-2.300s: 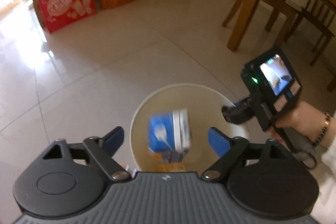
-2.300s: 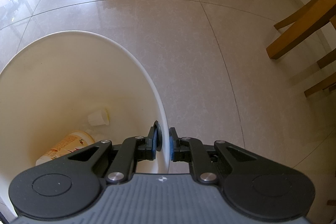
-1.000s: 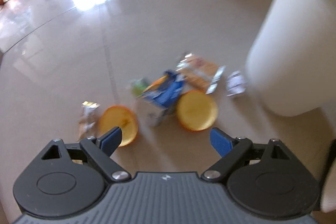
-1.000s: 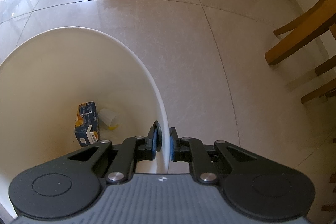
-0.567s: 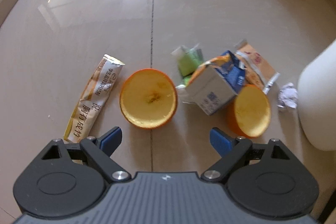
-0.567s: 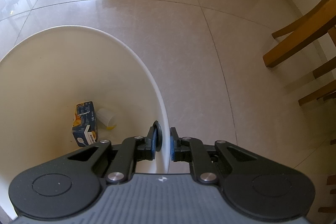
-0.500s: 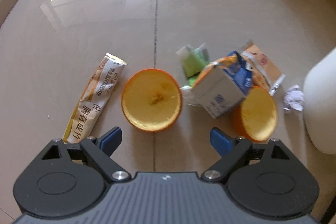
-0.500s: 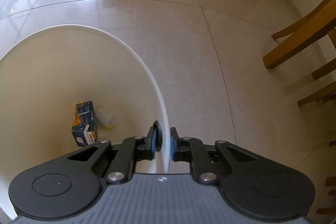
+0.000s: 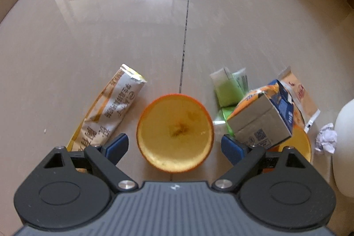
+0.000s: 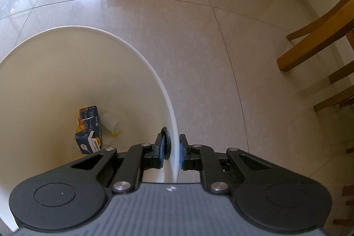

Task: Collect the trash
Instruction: 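Return the left gripper to the pile and grasp an orange peel half, then carry the orange peel over the bin and open the left gripper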

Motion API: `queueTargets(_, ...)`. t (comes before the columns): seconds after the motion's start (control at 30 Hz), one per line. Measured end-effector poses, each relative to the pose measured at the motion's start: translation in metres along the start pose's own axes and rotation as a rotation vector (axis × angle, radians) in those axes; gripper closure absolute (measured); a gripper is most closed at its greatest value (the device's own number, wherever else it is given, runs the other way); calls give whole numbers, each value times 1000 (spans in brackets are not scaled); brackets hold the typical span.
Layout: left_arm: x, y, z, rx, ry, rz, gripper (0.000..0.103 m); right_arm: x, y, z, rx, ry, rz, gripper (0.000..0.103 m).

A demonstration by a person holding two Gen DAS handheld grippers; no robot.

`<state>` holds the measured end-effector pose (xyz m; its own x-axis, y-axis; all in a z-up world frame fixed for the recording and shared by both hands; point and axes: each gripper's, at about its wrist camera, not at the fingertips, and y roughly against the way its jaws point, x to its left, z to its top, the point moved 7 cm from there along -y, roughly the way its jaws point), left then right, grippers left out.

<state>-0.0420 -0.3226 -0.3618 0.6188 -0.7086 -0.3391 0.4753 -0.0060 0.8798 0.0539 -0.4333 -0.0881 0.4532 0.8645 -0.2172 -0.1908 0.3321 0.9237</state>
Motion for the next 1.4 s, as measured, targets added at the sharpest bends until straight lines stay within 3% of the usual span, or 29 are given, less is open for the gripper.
queueTargets(0.1,2,-2,2,-19,14,-5,16,-1,0,-1,0,0,-1,87)
queueTargets(0.2,3,-5,3,-22,20,-20,28,-1,0,-1,-1,1,-3,87)
queueTargets(0.37,1,0,1,-17,3,-14,32,-2,-1,-1,-1,5,-4,87)
queueTargets(0.7,-14,35,-12,78,-73,8,37,-2,-3,1,3,-7,6,87)
queueTargets(0.87,-33,76,-7,109,-148,-9,37,-3,-3,0,4,-13,15,87)
queueTargets(1.1,-92,162,15,94,-374,-31,37,-5,-2,1,9,-30,34,87)
queueTargets(1.4,-205,286,61,-27,-560,-242,37,-6,-2,1,14,-50,51,87)
